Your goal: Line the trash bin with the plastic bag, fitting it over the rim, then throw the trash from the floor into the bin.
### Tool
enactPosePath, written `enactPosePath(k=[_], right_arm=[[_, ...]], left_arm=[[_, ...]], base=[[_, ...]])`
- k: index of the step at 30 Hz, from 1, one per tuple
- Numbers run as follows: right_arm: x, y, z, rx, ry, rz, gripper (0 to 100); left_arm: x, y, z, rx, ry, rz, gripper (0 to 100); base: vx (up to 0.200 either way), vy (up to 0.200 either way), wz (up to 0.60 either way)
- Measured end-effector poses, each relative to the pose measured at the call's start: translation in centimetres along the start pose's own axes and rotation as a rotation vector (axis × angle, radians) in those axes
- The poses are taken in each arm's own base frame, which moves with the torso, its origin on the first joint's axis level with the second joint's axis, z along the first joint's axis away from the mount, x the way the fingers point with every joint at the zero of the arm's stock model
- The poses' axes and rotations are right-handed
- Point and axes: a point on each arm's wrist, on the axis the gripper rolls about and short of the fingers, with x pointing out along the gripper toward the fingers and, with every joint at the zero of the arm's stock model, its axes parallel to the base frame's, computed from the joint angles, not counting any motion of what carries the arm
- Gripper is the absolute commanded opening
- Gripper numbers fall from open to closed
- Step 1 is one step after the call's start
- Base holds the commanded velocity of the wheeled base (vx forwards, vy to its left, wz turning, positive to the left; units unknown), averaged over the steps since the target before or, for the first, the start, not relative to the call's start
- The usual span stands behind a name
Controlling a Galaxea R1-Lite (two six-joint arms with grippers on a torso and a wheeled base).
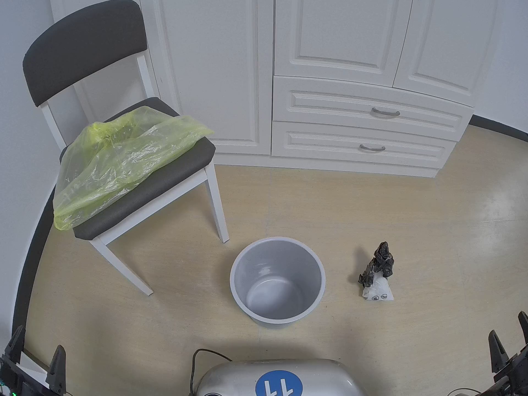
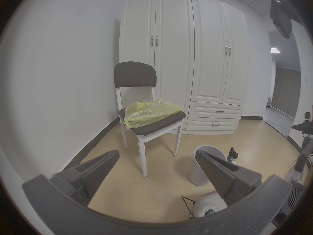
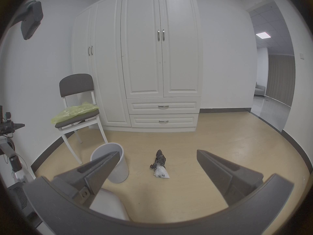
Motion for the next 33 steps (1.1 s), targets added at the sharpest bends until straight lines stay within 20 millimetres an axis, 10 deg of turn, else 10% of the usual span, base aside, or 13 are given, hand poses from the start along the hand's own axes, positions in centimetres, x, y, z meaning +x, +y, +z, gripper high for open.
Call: enactPosePath(k=[33], right_arm=[[0.00,0.05,0.02,-0.082,-0.002,0.018,100]], left_arm=[[0.00,-0.14,0.04,0.111,-0.006,-0.058,100]], base=[[0.000,0.000,0.00]])
